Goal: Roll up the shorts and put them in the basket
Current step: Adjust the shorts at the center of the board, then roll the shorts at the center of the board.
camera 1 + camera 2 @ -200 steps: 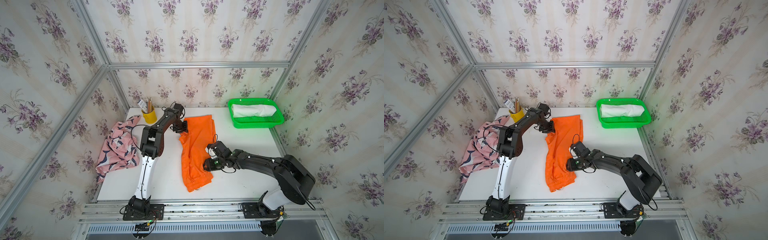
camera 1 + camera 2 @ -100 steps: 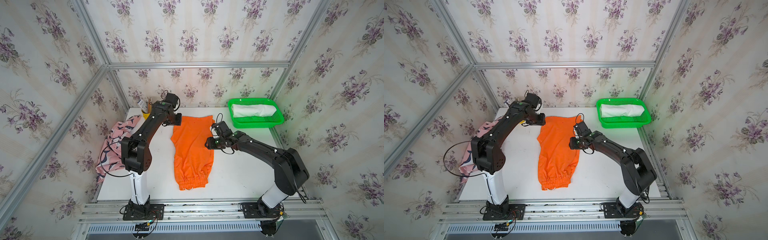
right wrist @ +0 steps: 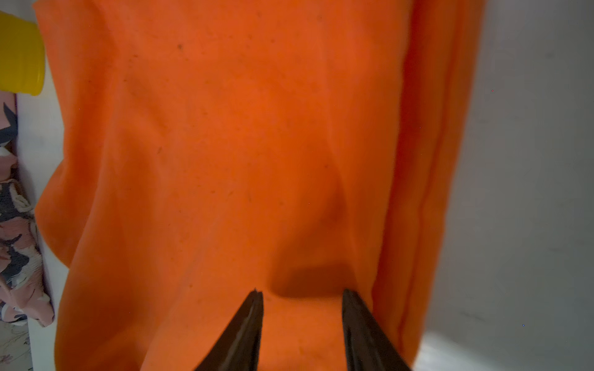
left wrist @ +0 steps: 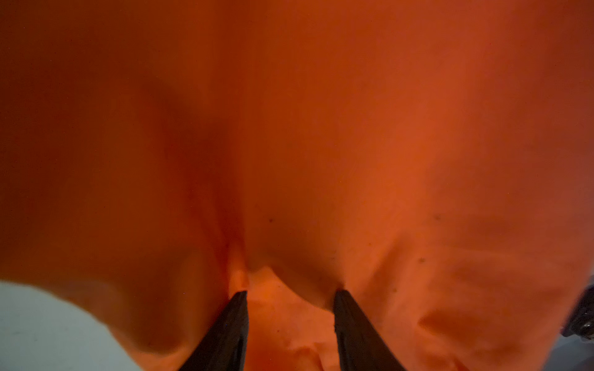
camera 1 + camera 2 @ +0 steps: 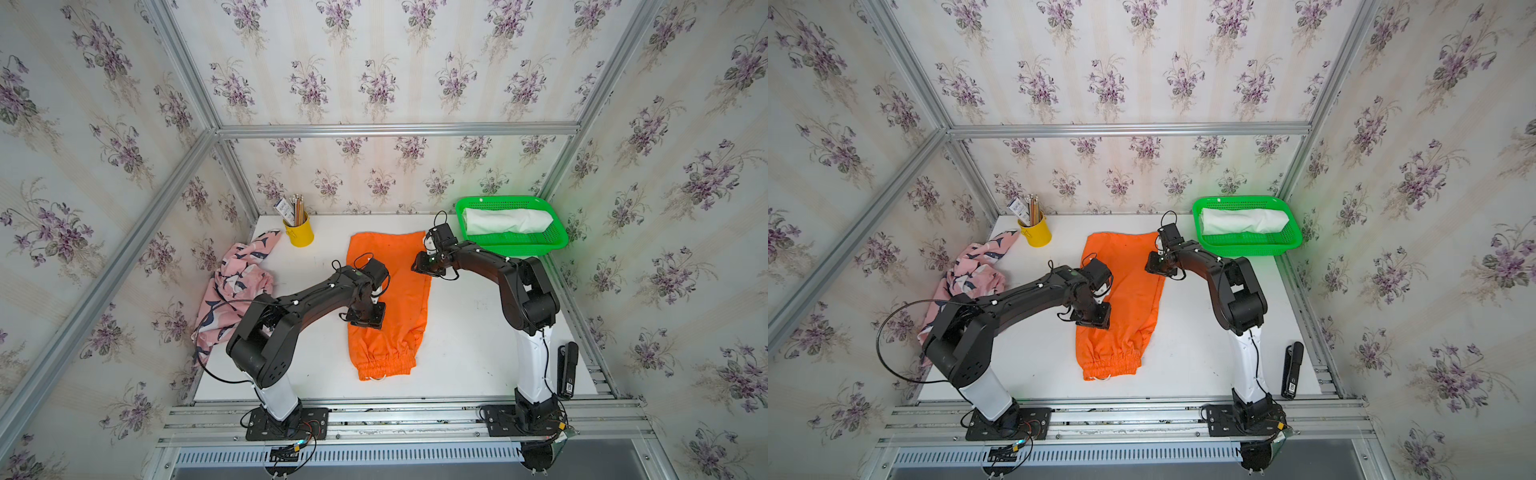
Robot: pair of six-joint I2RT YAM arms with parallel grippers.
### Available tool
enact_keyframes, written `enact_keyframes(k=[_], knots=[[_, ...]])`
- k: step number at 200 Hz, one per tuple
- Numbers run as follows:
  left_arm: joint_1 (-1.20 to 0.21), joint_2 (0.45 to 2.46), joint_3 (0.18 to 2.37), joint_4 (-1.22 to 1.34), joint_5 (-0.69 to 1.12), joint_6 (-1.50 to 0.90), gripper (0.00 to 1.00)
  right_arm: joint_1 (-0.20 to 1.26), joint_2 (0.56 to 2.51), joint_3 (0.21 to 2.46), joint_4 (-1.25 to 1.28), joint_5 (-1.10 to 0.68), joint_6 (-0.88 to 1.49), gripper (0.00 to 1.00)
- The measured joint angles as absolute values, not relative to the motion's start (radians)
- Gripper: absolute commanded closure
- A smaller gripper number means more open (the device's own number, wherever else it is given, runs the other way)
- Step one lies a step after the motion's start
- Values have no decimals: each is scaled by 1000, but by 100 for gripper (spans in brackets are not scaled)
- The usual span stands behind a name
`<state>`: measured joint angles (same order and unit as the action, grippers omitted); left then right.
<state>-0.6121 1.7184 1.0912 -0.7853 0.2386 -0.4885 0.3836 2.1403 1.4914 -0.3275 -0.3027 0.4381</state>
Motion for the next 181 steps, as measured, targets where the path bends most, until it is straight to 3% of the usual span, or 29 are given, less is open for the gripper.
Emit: enact_keyframes(k=[51,96,136,181], knots=[[-639,1635,1140,-805,209,-504,52,310,2042,1381,-318,-303,448,56],[-834,1630,1361,-937,149,-485,54,301,1993,1439,-329,-258,433,55],[-1058,1749,1488,-1065,56,-507,50,269,1988,1462,-378,-218,418,55],[-1209,1969,1647,-1203,-90,-522,46,196,1922,1405,-386,-191,418,55]])
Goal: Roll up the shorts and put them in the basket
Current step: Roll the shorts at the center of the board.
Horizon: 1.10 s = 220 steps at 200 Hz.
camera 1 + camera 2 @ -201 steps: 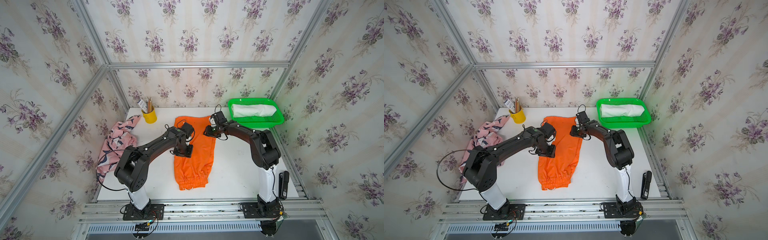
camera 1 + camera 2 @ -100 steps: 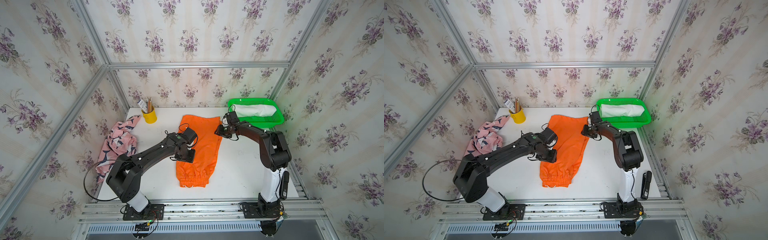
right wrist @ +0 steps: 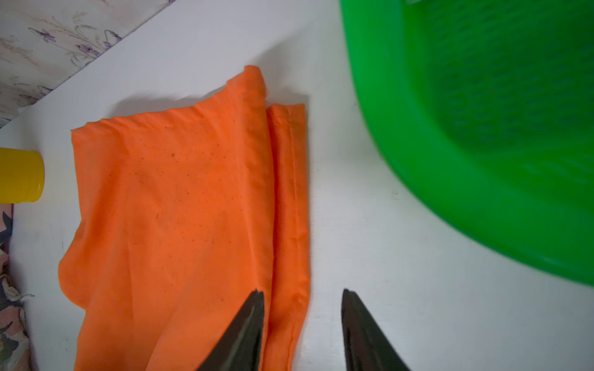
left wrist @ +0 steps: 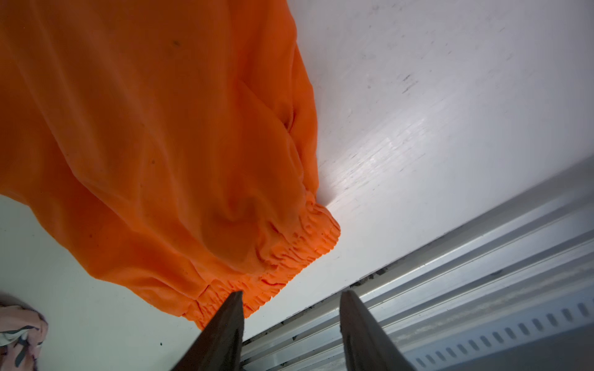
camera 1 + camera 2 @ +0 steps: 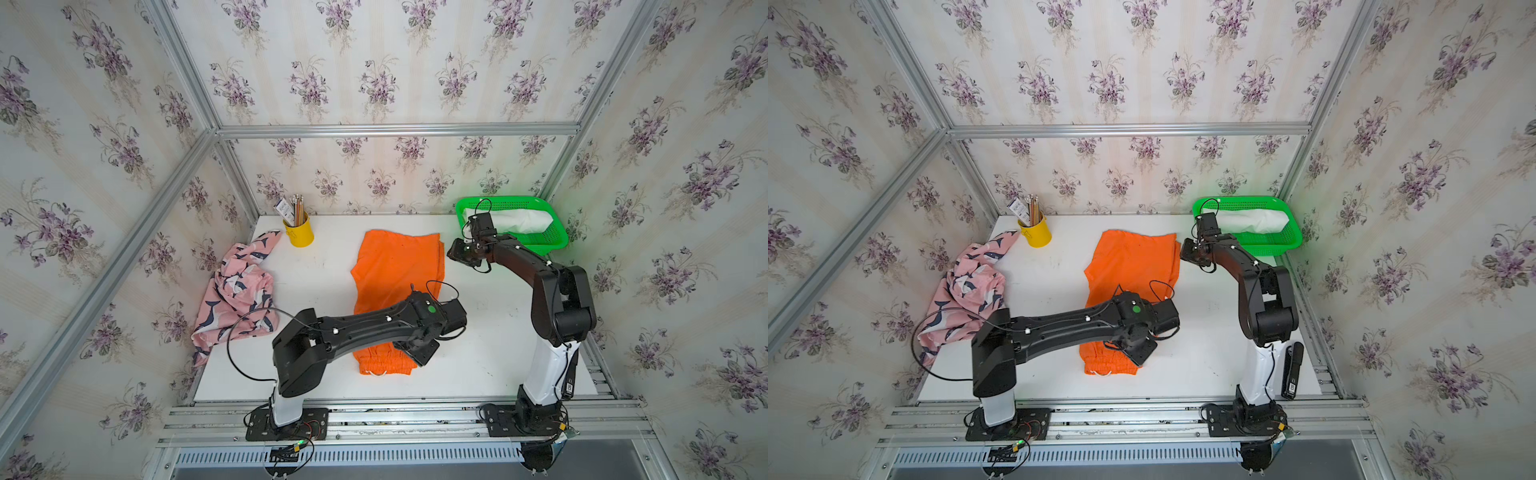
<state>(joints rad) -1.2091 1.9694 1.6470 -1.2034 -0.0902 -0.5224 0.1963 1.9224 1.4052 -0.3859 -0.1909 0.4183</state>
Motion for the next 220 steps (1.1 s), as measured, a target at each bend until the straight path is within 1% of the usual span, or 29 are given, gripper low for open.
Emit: enact_keyframes(k=[14,63,80,83,92,135,138,152,164,182,192,207,213,220], knots=[[-1232,2034,1695,-1225,-101,-516,46,182,1904,1387,-388,-191,415,55],[-1234,2167,1758,-1259,-107,-489,45,129,1822,1306,-390,-191,408,55],[-1237,2193,1753,-1264,-107,-480,46,129,1804,1296,-388,-199,400,55],[-1237,2194,1752,-1264,-107,-479,42,129,1801,1294,-388,-199,400,55],[-1237,2201,1749,-1267,-107,-477,41,130,1794,1291,-389,-204,400,55],[-1236,2238,1722,-1271,-111,-469,44,128,1768,1284,-388,-226,397,55],[-1235,2235,1716,-1269,-112,-470,49,128,1768,1285,-388,-228,397,55],[-1231,2221,1681,-1264,-112,-469,64,128,1764,1286,-388,-231,397,56],[-1226,2207,1651,-1259,-113,-469,72,128,1759,1287,-390,-235,397,56],[-1220,2162,1614,-1226,-120,-474,76,129,1748,1288,-390,-238,397,56],[-1217,2112,1598,-1208,-128,-479,78,128,1744,1291,-390,-243,397,56],[-1217,2045,1585,-1202,-142,-481,83,128,1744,1300,-392,-245,398,56],[-1215,2017,1580,-1201,-149,-482,83,128,1744,1302,-393,-247,398,56],[-1211,1985,1570,-1195,-153,-481,81,128,1744,1304,-393,-250,397,56]])
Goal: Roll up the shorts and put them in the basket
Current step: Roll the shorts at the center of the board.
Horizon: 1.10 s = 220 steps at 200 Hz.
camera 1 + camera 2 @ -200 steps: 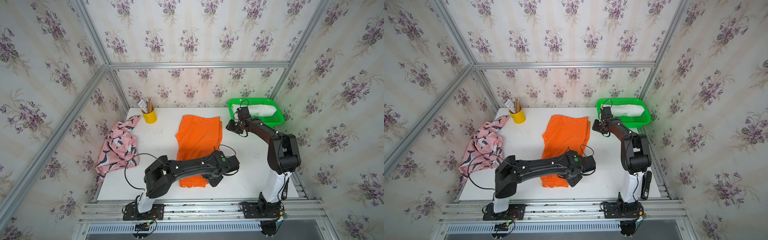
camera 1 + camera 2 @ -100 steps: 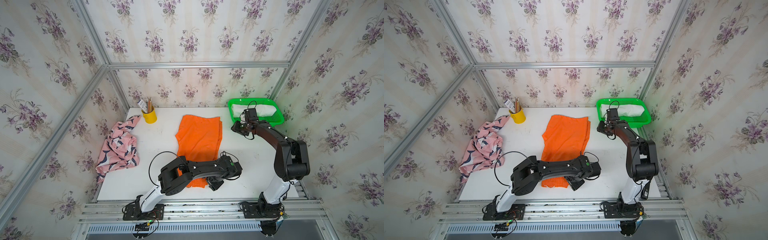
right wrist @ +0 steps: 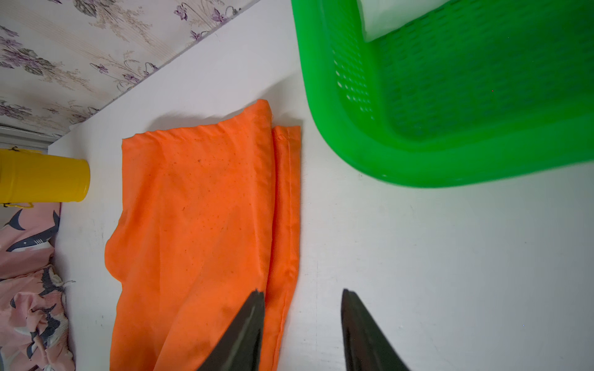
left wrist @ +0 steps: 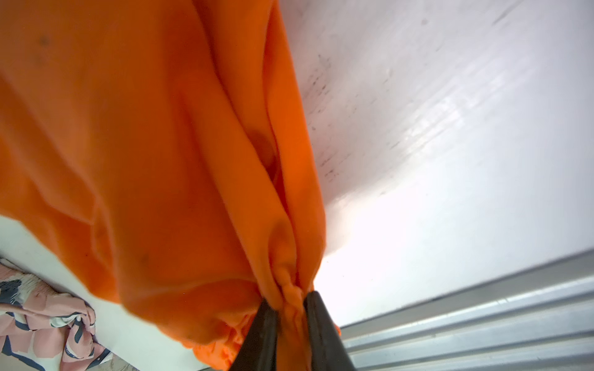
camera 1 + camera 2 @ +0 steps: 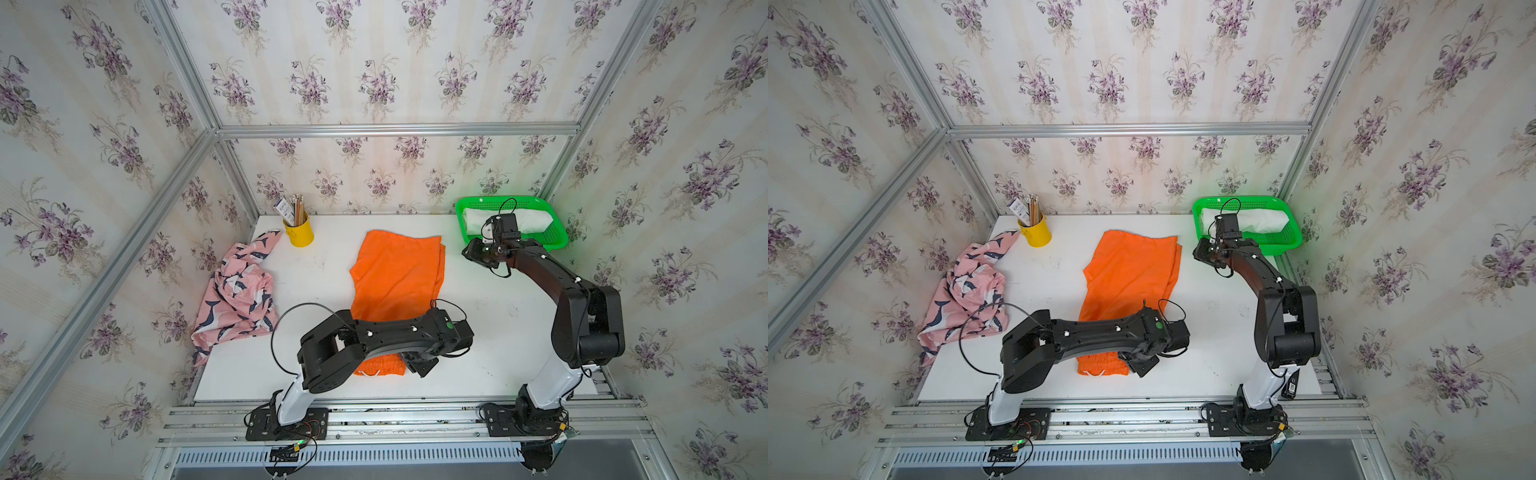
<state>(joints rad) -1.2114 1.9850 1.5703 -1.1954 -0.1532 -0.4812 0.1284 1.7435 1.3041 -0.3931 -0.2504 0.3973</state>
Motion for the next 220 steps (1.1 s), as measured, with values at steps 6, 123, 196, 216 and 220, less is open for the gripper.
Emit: enact_keyframes(k=[6,123,196,216,220], knots=[[-1206,1957,1562,-1190,-157,-481,78,128,1744,1305,-393,-253,398,56],[-1108,1633,1303,-1028,-41,-473,97,184,1904,1424,-379,-359,427,55],[-1108,1588,1237,-989,21,-508,96,190,2267,1771,-362,-439,472,57],[-1108,1588,1242,-987,22,-508,96,192,2321,1836,-357,-458,499,70],[-1108,1588,1245,-988,22,-508,96,192,2332,1846,-360,-459,500,78]])
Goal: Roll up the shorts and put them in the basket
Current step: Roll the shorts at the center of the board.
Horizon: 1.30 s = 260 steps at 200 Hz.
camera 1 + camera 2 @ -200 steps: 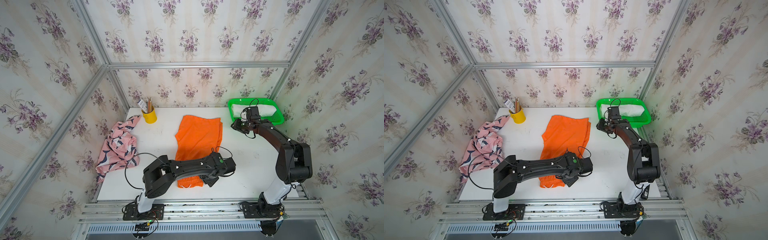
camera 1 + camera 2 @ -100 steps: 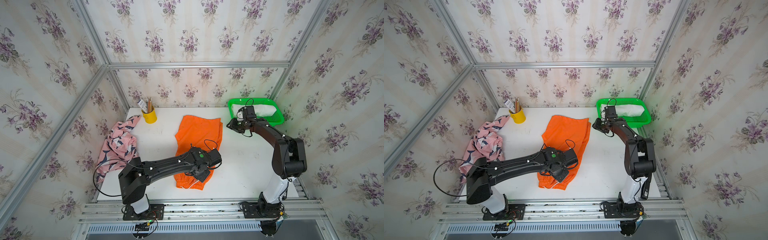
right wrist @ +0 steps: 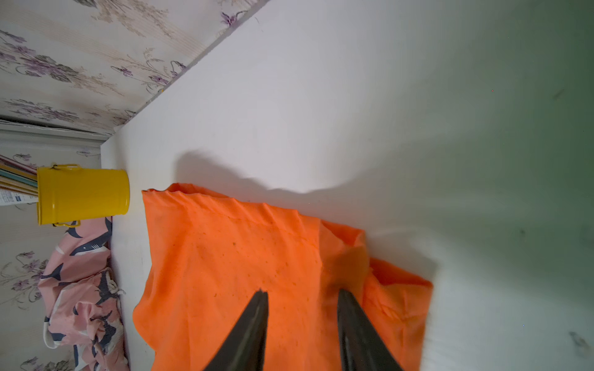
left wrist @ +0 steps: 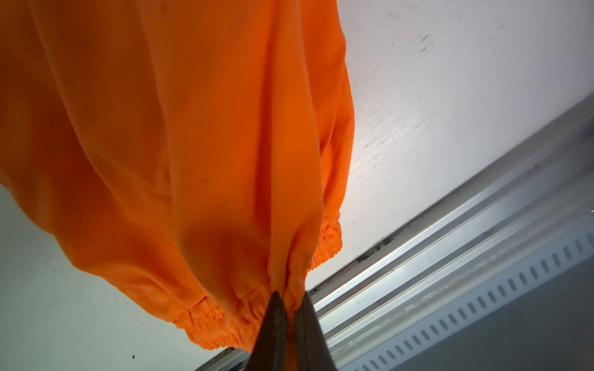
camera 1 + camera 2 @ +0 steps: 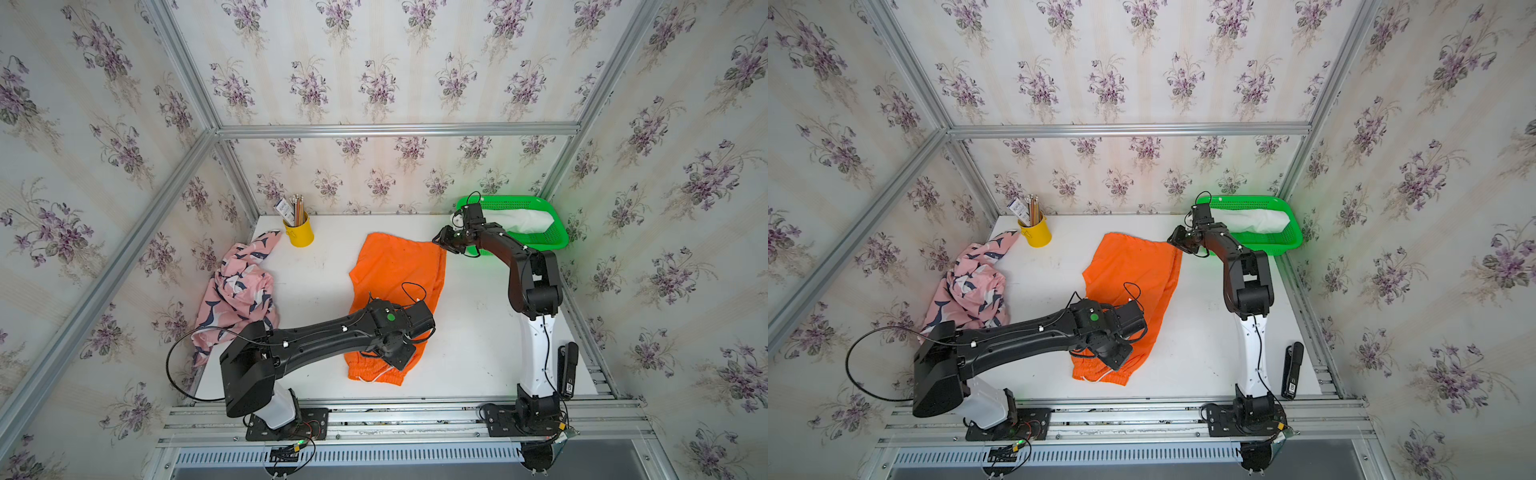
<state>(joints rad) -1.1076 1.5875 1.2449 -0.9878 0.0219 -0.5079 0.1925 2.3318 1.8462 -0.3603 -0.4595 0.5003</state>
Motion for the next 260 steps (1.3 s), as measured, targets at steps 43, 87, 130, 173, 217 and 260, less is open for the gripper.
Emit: enact_keyframes(k=[43,87,130,173,217,260], knots=[[-1108,1559,1249,-1003,13,-508,95,191,2361,1920,-401,-456,516,70],[-1108,1537,1232,-1009,7,-516,95,196,2289,1822,-445,-369,491,59],[-1108,1550,1232,-1002,22,-523,95,199,2288,1757,-437,-359,478,58],[-1108,1551,1231,-1000,25,-523,95,207,2299,1803,-407,-379,480,58],[-1108,1551,1231,-1000,28,-522,94,208,2349,1856,-399,-389,498,60],[-1108,1548,1232,-1002,29,-522,96,209,2375,1884,-424,-385,502,100]])
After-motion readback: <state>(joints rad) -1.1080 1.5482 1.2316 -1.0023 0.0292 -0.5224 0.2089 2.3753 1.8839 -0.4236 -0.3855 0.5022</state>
